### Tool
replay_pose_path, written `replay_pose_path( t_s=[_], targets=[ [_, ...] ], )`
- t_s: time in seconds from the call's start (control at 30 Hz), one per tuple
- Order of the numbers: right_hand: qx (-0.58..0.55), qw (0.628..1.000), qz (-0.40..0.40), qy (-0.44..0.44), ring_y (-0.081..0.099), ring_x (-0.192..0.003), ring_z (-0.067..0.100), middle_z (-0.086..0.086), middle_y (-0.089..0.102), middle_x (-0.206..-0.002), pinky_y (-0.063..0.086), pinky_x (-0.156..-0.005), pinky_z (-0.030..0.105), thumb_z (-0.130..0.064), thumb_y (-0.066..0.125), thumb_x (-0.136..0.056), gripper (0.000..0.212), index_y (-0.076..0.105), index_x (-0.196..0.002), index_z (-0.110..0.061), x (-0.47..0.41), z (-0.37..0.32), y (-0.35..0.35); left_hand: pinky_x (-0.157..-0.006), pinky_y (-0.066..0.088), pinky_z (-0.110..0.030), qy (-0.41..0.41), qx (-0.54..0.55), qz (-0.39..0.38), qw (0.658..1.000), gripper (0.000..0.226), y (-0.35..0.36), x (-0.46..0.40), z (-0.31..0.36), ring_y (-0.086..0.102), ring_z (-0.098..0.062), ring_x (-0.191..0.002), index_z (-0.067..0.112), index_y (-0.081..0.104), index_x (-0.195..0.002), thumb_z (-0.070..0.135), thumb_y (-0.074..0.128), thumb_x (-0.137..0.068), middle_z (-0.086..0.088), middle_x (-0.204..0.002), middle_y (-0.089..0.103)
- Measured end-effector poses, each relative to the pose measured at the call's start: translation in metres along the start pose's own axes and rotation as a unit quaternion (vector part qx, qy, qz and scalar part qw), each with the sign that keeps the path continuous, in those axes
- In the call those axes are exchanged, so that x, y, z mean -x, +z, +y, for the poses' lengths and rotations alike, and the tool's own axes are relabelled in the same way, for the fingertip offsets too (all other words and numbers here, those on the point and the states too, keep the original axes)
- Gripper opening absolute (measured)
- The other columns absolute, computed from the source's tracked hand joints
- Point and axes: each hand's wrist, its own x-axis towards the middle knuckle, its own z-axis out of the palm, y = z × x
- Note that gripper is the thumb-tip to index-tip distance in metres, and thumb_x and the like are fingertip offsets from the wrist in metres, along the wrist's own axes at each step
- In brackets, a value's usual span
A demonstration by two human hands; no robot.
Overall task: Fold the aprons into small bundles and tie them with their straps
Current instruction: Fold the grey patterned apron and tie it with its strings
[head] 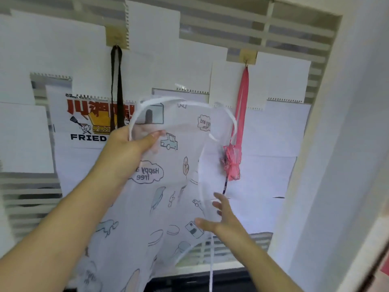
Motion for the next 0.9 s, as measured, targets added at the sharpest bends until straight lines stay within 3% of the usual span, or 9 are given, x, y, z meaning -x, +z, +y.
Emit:
replay_pose_path(
  t_s=[0.1,0.2,0.33,0.4,0.47,0.53,0.63,0.77,0.9],
  targets=[
    [0.046,0.997,-0.067,0.005,0.068,-0.102,0.004,-0.017,0.07,-0.122,0.058,-0.083,0.031,-0.031,0.076,-0.09,0.022,0.07,-0.102,-0.049,-0.016,0.039,0.015,-0.106,0.052,-0.048,-0.015,0.006,-0.01,1.0,0.019,0.014,-0.005,0.008,0.074,-0.02,-0.108,0.039,0.084,-0.09,0.028,0.071,-0.097,0.006,-0.108,0.08],
    [0.067,0.998,-0.018,0.004,0.069,-0.095,0.007,-0.013,0.072,-0.112,0.06,-0.084,0.039,-0.032,0.068,-0.094,0.007,0.067,-0.09,-0.038,-0.034,0.048,0.001,-0.108,0.049,-0.052,-0.024,-0.015,0.009,1.0,0.012,0.023,-0.009,0.012,0.074,-0.023,-0.108,0.039,0.083,-0.096,0.039,0.071,-0.095,0.004,-0.11,0.08],
    [-0.035,0.988,-0.149,0.001,0.056,-0.126,-0.003,-0.027,0.055,-0.137,0.054,-0.099,0.027,-0.044,0.083,-0.08,0.068,0.047,-0.137,-0.05,-0.049,0.051,-0.001,-0.103,0.053,-0.045,-0.032,0.01,0.004,0.999,0.021,0.042,-0.006,0.02,0.077,-0.019,-0.101,0.029,0.078,-0.113,0.038,0.067,-0.097,0.002,-0.105,0.081],
    [0.015,0.988,-0.152,-0.018,0.061,-0.105,-0.012,-0.026,0.063,-0.121,0.052,-0.089,0.017,-0.041,0.078,-0.085,0.046,0.06,-0.127,-0.042,-0.055,0.057,0.011,-0.092,0.059,-0.038,-0.033,0.03,-0.007,0.999,0.023,0.056,-0.004,0.025,0.078,-0.018,-0.098,0.027,0.074,-0.118,0.037,0.066,-0.099,0.0,-0.105,0.081],
    [0.063,0.99,-0.115,-0.052,0.05,-0.062,-0.001,-0.014,0.054,-0.078,0.044,-0.066,0.019,-0.032,0.066,-0.095,0.013,0.067,-0.086,-0.022,-0.061,0.06,0.012,-0.076,0.063,-0.03,-0.033,0.047,-0.001,0.998,0.024,0.058,-0.004,0.03,0.079,-0.02,-0.093,0.023,0.075,-0.117,0.036,0.065,-0.099,-0.002,-0.103,0.081],
    [0.058,0.994,-0.057,-0.073,0.039,-0.061,0.01,-0.011,0.04,-0.065,0.033,-0.064,0.029,-0.028,0.059,-0.101,0.029,0.061,-0.074,-0.018,-0.075,0.066,-0.007,-0.073,0.063,-0.03,-0.034,0.056,0.036,0.997,0.022,0.045,-0.008,0.031,0.079,-0.021,-0.09,0.021,0.077,-0.111,0.036,0.067,-0.098,-0.004,-0.101,0.081],
    [-0.054,0.992,0.081,-0.079,0.049,-0.073,0.019,-0.002,0.055,-0.073,0.035,-0.067,0.033,-0.023,0.057,-0.104,0.024,0.067,-0.087,-0.01,-0.091,0.047,-0.059,-0.076,0.062,-0.035,-0.034,0.038,0.128,0.99,0.017,0.005,-0.016,0.024,0.079,-0.023,-0.087,0.018,0.077,-0.11,0.027,0.071,-0.098,-0.007,-0.098,0.081],
    [-0.071,0.973,0.178,-0.128,0.05,-0.072,0.02,0.008,0.059,-0.075,0.036,-0.066,0.034,-0.023,0.056,-0.102,0.026,0.067,-0.086,-0.006,-0.106,-0.018,-0.124,-0.066,0.056,-0.034,-0.088,-0.209,0.206,0.952,0.008,-0.046,-0.024,-0.016,0.075,-0.031,-0.081,0.016,0.077,-0.096,0.024,0.073,-0.096,-0.012,-0.083,0.079],
    [0.035,0.975,0.087,-0.2,0.045,-0.067,0.017,0.005,0.049,-0.072,0.032,-0.067,0.034,-0.023,0.059,-0.099,0.03,0.055,-0.076,-0.005,-0.102,-0.074,-0.144,-0.073,0.057,-0.043,-0.168,-0.532,0.161,0.814,0.037,-0.063,-0.03,-0.055,0.068,-0.036,-0.088,0.003,0.06,-0.115,0.028,0.075,-0.092,-0.02,-0.102,0.068]
  ],
)
